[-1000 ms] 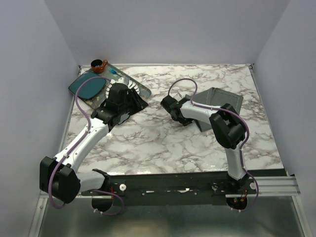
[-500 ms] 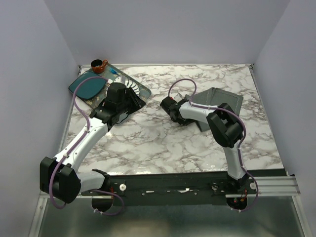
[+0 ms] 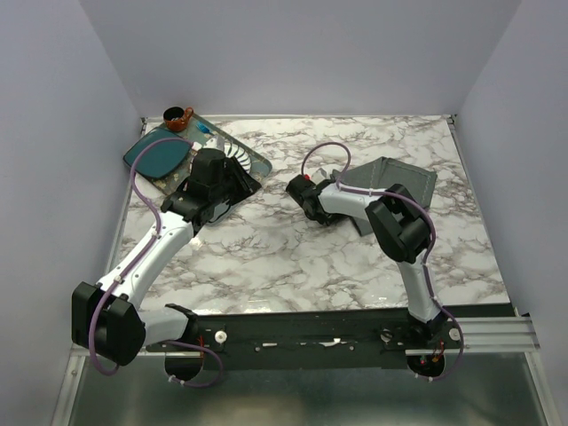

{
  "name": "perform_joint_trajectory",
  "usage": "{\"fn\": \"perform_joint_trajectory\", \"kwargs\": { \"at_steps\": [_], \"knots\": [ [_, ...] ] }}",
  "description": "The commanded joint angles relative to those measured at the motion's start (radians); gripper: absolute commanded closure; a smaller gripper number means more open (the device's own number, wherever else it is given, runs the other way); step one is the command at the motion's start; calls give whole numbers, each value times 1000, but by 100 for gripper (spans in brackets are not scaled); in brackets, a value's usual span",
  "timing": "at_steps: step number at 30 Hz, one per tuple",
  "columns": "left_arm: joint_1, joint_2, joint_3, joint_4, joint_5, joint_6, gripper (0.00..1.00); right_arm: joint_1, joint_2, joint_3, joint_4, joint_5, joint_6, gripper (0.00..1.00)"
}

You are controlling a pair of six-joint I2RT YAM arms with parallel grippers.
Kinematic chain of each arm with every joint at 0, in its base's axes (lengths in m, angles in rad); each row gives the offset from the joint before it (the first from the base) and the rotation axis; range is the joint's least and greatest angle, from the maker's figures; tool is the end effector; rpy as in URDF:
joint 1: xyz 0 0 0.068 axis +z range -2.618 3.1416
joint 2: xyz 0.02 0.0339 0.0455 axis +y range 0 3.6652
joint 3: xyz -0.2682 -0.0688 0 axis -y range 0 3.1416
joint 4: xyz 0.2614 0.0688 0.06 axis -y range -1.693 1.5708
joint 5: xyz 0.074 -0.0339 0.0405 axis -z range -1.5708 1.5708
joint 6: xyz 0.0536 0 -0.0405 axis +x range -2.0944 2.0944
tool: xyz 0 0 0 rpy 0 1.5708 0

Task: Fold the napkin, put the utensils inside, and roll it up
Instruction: Roll the napkin with the utensil

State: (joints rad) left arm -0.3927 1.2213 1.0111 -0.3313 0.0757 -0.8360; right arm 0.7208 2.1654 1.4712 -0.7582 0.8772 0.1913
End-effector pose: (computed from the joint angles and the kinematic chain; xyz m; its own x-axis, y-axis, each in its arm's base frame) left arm 0.2807 -0.1207 0.3039 -0.6468 -0.5329 -0.5456 -0.0573 0.7473 -0.6620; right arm 0.3445 0.2478 0.1070 -0.7997 -0.5407 -0.2611 -0.2054 0.6550 -0.7272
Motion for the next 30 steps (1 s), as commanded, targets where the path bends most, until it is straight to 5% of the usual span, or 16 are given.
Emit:
{"fn": "perform_joint_trajectory", "kwargs": {
  "at_steps": [1, 7, 17, 21, 30],
  "knots": [
    [15, -9, -25, 11, -33, 8, 58, 5, 28, 40, -6, -27, 33, 99],
    [35, -17, -52, 11, -22, 24, 57, 25, 11, 72, -52, -73, 57, 99],
    [126, -68, -198, 26, 81, 66, 50, 62, -56, 143, -124, -383, 167, 99],
    [138, -74, -265, 103, 180, 68, 42, 72, -82, 135, -109, -477, 194, 99],
    [137, 42, -330, 348, 394, -54, 41, 39, -180, -9, 63, -756, 218, 99]
  ]
}}
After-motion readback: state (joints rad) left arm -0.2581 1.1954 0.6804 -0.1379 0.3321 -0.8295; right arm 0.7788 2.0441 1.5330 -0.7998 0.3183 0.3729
